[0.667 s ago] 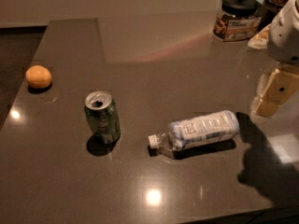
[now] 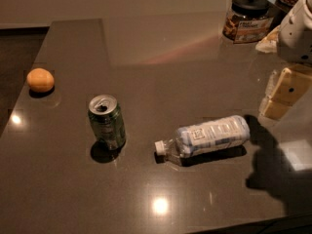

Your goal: Pick green can

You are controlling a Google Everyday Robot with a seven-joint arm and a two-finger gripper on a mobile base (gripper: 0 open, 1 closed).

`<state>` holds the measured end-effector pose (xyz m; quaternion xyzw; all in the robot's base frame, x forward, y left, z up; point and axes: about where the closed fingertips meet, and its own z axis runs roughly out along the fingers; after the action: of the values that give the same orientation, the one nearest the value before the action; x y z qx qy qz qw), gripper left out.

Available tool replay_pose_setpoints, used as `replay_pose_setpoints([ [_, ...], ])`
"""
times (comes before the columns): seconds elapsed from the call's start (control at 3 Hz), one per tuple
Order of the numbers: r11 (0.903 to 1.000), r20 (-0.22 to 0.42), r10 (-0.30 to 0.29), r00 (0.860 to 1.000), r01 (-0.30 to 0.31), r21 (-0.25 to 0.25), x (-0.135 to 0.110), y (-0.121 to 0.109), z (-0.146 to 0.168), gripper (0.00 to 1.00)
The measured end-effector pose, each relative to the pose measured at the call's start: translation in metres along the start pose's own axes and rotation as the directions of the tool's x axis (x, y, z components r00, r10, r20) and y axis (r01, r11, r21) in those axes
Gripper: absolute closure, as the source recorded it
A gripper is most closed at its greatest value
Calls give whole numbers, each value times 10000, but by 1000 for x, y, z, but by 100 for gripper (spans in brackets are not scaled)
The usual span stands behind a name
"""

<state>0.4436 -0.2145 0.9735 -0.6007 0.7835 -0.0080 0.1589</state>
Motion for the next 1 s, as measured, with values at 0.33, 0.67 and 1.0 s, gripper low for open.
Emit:
replay_pose_setpoints([
  [0.33, 9983, 1089, -186, 9939, 245, -529, -27, -1, 18, 0],
  [0.67, 9897, 3144, -595, 9474, 970, -1051, -92, 15, 32, 0],
  [1.0, 9818, 4267, -846, 9004, 1485, -1186, -137, 27, 37, 0],
])
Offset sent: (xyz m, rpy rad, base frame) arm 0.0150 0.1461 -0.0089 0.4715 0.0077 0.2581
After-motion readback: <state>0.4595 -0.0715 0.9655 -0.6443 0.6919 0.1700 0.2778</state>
